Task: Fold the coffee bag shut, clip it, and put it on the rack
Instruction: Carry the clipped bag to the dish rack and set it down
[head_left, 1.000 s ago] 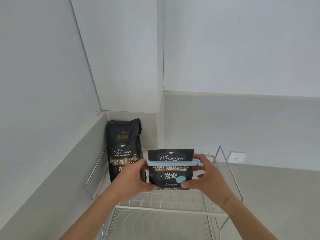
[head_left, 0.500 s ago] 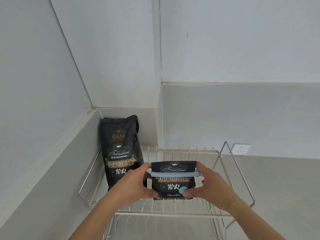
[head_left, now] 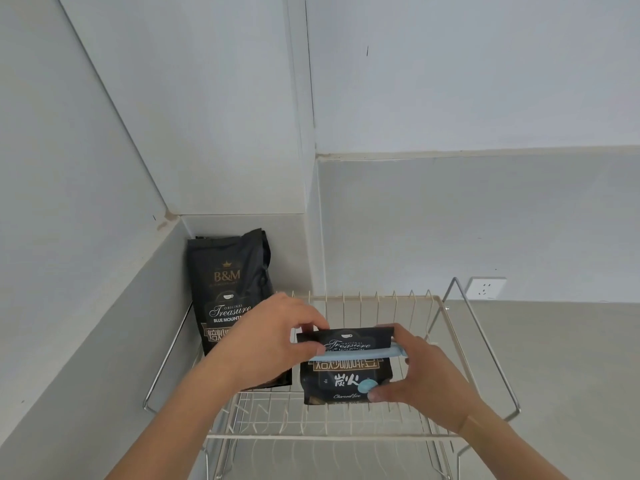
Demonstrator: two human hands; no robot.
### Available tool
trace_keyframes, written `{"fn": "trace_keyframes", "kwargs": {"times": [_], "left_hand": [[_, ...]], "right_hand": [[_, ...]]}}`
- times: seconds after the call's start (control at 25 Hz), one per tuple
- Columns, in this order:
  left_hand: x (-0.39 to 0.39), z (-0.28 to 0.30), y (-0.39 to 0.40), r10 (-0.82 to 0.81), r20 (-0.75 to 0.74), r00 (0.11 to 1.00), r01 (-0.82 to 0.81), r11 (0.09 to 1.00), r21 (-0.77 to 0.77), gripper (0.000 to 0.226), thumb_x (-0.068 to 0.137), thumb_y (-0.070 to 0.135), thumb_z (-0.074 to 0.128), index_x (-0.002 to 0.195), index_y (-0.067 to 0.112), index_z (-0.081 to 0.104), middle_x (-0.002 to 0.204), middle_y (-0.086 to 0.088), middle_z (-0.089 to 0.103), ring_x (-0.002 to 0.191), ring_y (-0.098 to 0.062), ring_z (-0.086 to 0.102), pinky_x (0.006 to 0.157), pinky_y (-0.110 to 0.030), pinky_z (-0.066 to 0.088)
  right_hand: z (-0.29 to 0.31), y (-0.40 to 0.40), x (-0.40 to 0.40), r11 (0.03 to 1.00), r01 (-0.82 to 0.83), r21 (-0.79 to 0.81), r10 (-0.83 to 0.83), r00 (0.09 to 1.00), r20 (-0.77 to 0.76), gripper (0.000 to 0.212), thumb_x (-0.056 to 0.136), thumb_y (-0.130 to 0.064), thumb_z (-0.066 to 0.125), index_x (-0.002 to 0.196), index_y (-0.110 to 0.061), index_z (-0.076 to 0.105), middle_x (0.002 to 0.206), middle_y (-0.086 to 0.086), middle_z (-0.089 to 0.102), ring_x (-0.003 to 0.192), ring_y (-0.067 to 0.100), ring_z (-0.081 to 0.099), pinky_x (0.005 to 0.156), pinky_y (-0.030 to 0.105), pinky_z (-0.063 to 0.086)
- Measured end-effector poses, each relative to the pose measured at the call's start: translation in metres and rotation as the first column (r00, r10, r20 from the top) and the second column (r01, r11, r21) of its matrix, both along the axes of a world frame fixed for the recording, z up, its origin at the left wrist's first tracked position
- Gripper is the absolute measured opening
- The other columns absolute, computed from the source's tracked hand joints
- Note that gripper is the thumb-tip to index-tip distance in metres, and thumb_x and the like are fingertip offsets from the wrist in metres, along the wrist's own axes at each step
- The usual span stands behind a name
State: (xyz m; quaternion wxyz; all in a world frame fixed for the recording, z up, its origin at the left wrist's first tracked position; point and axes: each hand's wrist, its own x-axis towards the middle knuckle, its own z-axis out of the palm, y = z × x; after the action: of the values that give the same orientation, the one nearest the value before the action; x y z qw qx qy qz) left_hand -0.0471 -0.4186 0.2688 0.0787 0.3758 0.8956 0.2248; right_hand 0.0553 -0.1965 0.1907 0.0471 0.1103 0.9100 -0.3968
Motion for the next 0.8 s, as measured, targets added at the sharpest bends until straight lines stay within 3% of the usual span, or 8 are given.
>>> {"fn": "trace_keyframes", "kwargs": {"times": [0.24,0.48,0.6,0.72,0.8], "left_hand": [[-0.014,-0.002,0.011,-0.024,-0.029,0.999,0.024,1.000,0.018,0.008,0.083,0.036,0.070,0.091,0.037,0.068,0.083,0.020,0.062,0.089,0.000,0.045,0.076,-0.027,0.041],[-0.033,0.006,0.024,-0.027,-0.075,0.997,0.026,1.000,-0.007,0.010,0.086,0.034,0.066,0.095,0.036,0.066,0.090,0.015,0.064,0.092,-0.008,0.046,0.085,-0.038,0.046],[-0.040,0.006,0.030,-0.031,-0.137,0.990,0.023,0.998,-0.057,0.010,0.088,0.034,0.064,0.098,0.035,0.065,0.091,0.013,0.064,0.093,-0.010,0.046,0.082,-0.037,0.043],[-0.040,0.003,0.032,-0.044,-0.172,0.984,0.028,0.995,-0.093,0.012,0.089,0.033,0.062,0.101,0.032,0.065,0.089,0.014,0.060,0.093,-0.012,0.050,0.082,-0.036,0.043],[-0.040,0.001,0.031,-0.031,-0.113,0.993,0.025,0.998,-0.057,0.015,0.087,0.033,0.064,0.102,0.032,0.063,0.094,0.011,0.061,0.092,-0.012,0.055,0.083,-0.037,0.049]], "right_hand": [[-0.001,0.001,-0.004,0.999,0.039,0.012,-0.039,0.999,-0.006,0.062,0.064,-0.041,0.085,0.106,-0.044,0.040,0.107,-0.014,0.057,0.097,0.008,0.053,0.065,0.014,0.042],[0.011,0.013,-0.028,0.996,0.087,0.030,-0.085,0.994,-0.067,0.064,0.064,-0.034,0.085,0.114,-0.036,0.045,0.114,-0.002,0.063,0.101,0.017,0.058,0.076,0.029,0.054],[0.009,0.014,-0.038,0.995,0.093,0.027,-0.091,0.994,-0.060,0.062,0.065,-0.031,0.085,0.112,-0.034,0.045,0.113,-0.002,0.064,0.102,0.020,0.060,0.081,0.037,0.058],[0.000,0.014,-0.042,0.994,0.103,-0.036,-0.105,0.992,-0.065,0.062,0.064,-0.027,0.086,0.112,-0.034,0.047,0.106,-0.009,0.063,0.100,0.016,0.060,0.079,0.031,0.056],[-0.007,0.015,-0.042,0.983,0.130,-0.129,-0.139,0.988,-0.061,0.067,0.062,-0.022,0.088,0.114,-0.034,0.048,0.105,-0.012,0.064,0.100,0.012,0.060,0.077,0.027,0.054]]}}
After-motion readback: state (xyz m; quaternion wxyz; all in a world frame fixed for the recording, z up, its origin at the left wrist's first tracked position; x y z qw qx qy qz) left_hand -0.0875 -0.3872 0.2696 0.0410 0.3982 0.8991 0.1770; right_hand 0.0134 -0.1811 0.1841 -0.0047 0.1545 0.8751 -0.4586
